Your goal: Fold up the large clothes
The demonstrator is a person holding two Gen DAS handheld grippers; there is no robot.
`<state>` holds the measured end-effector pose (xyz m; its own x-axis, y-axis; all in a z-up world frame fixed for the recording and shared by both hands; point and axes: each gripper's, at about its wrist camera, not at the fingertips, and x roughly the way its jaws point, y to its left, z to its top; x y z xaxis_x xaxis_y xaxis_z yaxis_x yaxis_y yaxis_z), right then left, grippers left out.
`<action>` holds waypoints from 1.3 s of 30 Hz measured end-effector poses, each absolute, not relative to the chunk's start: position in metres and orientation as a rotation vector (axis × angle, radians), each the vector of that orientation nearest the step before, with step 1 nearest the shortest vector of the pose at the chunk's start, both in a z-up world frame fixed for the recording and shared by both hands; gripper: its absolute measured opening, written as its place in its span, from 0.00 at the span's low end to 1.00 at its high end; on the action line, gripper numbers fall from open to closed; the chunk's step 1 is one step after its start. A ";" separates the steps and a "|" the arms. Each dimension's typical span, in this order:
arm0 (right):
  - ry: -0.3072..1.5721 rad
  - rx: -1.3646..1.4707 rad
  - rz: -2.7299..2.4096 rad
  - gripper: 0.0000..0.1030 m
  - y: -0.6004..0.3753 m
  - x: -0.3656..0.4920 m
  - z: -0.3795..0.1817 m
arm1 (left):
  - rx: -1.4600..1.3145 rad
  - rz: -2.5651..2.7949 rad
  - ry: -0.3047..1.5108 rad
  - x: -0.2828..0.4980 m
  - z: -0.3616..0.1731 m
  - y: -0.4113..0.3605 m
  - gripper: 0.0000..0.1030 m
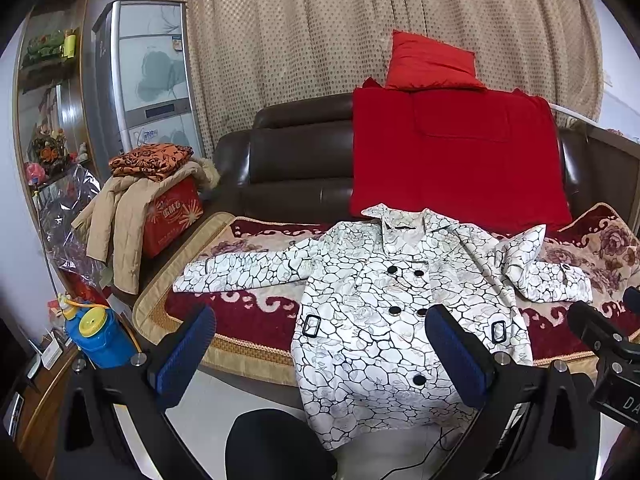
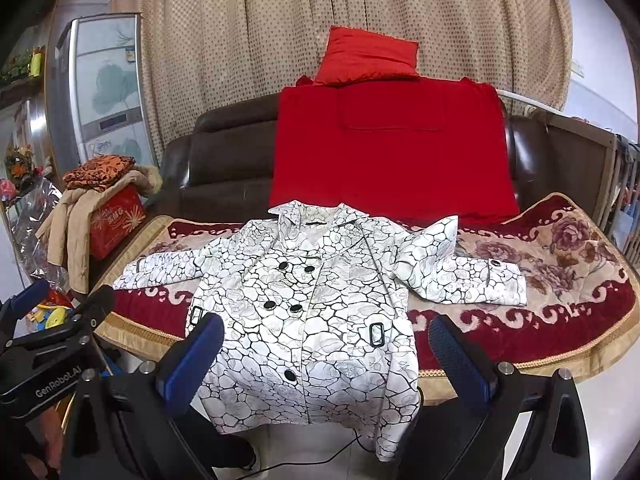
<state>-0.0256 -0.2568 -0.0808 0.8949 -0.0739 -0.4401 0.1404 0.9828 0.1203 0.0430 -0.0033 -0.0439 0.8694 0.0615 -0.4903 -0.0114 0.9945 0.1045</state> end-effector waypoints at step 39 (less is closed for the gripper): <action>0.554 0.721 -0.205 1.00 -0.497 0.124 -0.225 | 0.139 -0.057 0.880 0.287 -0.257 -0.049 1.00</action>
